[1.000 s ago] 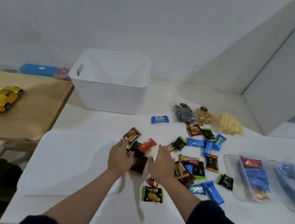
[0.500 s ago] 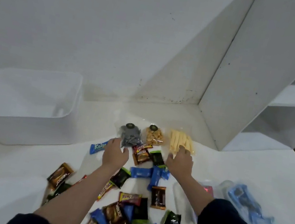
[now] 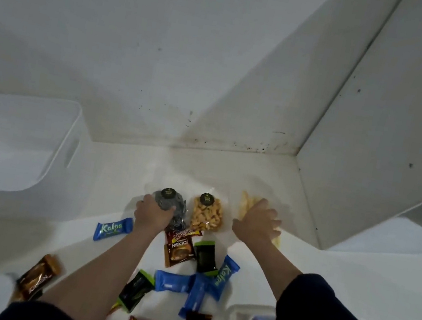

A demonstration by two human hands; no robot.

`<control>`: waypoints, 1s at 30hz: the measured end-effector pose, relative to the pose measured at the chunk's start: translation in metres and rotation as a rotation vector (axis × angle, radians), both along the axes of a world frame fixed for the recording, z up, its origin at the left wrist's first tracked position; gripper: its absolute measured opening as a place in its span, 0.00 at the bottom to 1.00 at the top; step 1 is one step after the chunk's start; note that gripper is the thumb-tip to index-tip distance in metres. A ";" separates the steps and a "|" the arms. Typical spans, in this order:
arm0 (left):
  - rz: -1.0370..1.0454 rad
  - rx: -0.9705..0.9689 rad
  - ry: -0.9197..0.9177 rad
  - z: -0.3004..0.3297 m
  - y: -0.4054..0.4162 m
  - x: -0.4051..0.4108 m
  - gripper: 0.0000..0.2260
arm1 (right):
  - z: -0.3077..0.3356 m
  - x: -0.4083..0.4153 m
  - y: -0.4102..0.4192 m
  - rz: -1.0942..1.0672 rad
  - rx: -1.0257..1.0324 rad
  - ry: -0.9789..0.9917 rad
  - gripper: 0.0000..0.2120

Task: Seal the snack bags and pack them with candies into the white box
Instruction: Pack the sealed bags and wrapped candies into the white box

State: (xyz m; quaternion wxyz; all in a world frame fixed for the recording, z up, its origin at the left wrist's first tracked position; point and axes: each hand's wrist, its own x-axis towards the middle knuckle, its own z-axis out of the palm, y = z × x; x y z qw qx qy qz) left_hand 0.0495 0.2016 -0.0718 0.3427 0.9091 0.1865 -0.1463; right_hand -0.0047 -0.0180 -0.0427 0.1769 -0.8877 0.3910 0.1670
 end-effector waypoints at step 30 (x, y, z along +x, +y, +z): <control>-0.051 -0.366 0.166 0.009 -0.097 0.006 0.30 | 0.030 -0.023 -0.080 -0.300 0.698 -0.645 0.13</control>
